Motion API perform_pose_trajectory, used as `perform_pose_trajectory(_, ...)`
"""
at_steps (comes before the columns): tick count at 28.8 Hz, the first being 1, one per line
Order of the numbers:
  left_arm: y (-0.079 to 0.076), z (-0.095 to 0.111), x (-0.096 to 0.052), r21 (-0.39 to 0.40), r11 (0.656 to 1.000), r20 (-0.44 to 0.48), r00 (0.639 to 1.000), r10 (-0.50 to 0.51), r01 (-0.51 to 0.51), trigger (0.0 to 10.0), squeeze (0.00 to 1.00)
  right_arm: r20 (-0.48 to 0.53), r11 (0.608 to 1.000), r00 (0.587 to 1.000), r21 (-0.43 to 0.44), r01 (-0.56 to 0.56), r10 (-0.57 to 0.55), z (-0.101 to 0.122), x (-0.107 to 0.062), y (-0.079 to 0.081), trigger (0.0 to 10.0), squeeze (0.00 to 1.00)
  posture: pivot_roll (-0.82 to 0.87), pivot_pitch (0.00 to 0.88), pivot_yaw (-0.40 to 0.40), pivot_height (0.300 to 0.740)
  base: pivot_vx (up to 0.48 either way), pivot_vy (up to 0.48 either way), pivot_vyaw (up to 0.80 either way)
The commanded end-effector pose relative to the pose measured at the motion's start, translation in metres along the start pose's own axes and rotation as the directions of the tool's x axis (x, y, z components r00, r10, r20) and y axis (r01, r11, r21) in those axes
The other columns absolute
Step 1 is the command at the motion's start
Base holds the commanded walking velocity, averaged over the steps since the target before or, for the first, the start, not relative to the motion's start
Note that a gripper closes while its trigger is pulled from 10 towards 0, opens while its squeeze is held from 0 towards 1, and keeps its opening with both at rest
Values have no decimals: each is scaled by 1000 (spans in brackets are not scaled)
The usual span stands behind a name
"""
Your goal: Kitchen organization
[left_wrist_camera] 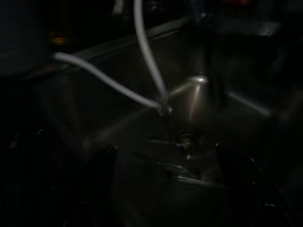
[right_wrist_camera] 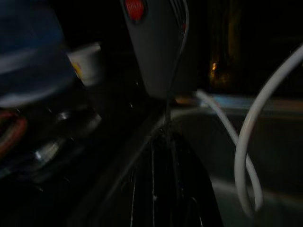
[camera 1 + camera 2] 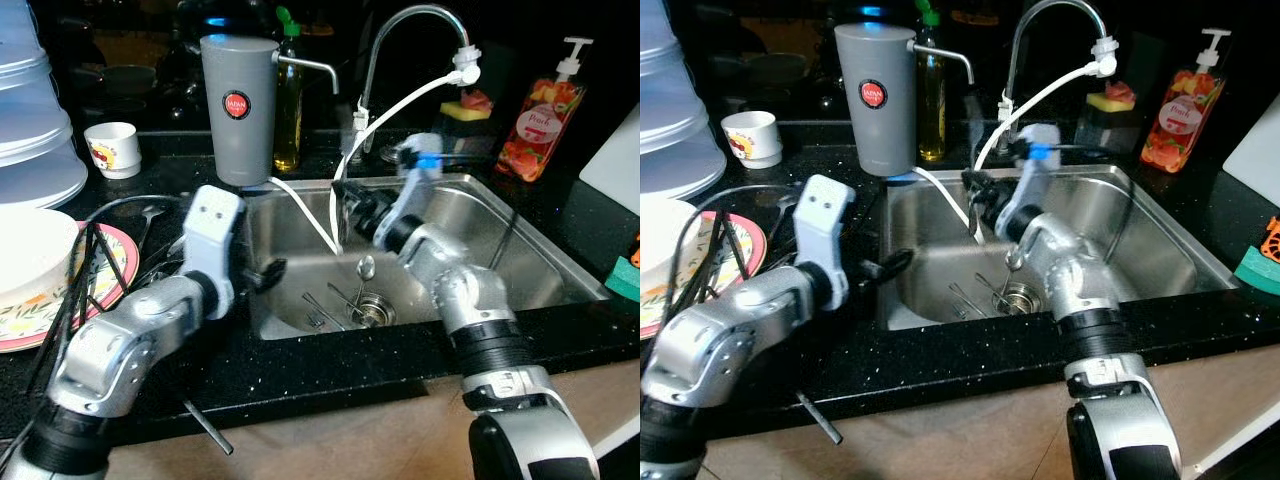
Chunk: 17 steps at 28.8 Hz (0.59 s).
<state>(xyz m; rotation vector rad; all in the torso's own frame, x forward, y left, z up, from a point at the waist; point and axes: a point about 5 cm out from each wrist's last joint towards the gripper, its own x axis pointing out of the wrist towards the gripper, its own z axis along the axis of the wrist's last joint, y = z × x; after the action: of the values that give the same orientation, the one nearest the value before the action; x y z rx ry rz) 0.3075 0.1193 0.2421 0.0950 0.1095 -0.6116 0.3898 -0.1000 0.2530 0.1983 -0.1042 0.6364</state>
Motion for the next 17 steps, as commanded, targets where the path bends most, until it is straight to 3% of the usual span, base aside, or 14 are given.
perform_pose_trajectory(1,-13,2,7,-5,997,3,997,-77,77,10000,0,-82,998,996,-46,-34,30,-12,7,4,0,0,-23,59,-37,740,0,0,0)
perform_pose_trajectory(7,-16,3,9,36,992,-14,993,-116,117,10000,0,-243,993,970,-120,-21,-8,-43,9,0,0,0,-20,53,-41,740,0,0,0)
perform_pose_trajectory(17,-16,-2,7,12,992,-47,991,-124,124,10000,0,-327,990,945,-137,-13,-33,-68,4,-6,0,0,-14,35,-53,740,0,0,0)
